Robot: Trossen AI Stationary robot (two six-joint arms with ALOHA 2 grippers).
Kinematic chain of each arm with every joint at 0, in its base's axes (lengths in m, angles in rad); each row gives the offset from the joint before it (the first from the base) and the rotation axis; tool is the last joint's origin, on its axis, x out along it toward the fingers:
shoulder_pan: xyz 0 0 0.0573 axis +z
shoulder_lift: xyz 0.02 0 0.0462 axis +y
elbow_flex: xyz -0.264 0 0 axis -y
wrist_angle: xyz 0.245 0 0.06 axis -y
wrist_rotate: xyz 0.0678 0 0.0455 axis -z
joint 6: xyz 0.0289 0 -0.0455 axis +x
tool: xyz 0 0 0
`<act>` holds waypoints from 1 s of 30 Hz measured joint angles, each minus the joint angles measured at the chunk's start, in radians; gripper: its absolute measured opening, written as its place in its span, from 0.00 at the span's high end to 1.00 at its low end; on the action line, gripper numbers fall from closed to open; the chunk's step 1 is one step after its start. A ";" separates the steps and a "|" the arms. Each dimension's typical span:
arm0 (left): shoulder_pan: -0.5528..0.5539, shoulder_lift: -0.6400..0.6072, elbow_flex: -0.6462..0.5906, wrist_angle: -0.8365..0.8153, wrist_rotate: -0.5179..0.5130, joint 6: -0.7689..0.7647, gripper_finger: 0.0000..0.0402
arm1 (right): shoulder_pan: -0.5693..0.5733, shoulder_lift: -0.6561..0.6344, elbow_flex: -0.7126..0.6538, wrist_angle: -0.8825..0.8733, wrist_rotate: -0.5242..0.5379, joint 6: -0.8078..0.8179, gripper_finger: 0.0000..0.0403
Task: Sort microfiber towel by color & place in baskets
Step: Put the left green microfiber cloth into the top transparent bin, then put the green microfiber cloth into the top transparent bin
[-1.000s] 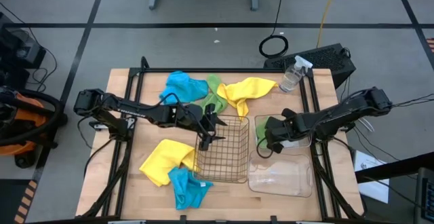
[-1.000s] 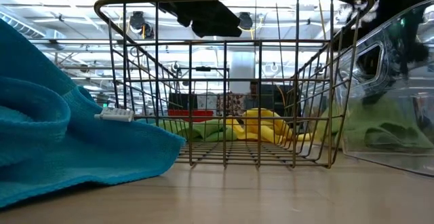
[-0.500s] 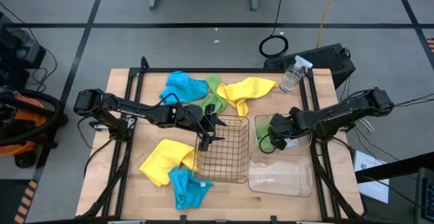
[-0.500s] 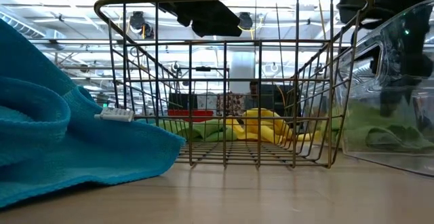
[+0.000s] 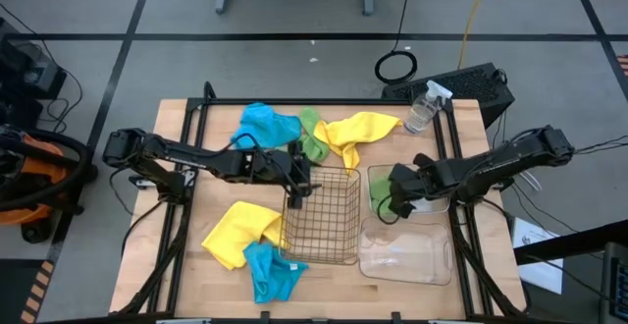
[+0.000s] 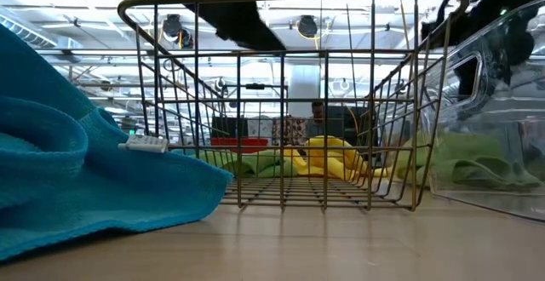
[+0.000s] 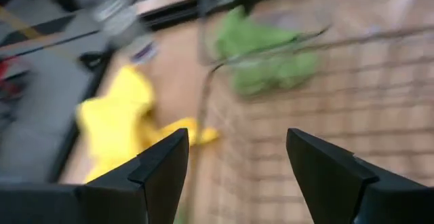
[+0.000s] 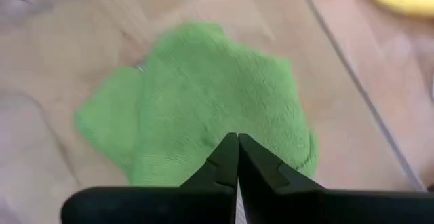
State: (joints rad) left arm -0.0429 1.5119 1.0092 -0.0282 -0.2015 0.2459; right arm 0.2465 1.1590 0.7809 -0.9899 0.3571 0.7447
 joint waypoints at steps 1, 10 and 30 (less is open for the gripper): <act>0.006 -0.008 0.000 -0.017 -0.031 0.005 0.36 | 0.017 -0.012 0.001 0.002 0.019 0.006 1.00; 0.135 -0.055 -0.002 -0.152 -0.099 0.054 0.36 | 0.204 -0.039 0.001 0.019 0.189 0.079 1.00; 0.509 0.134 -0.001 -0.466 0.348 0.076 0.36 | 0.377 -0.038 0.001 0.043 0.261 0.122 1.00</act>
State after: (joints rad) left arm 0.4664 1.6458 1.0080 -0.4945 0.1469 0.3222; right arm 0.6239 1.1213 0.7822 -0.9474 0.6181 0.8662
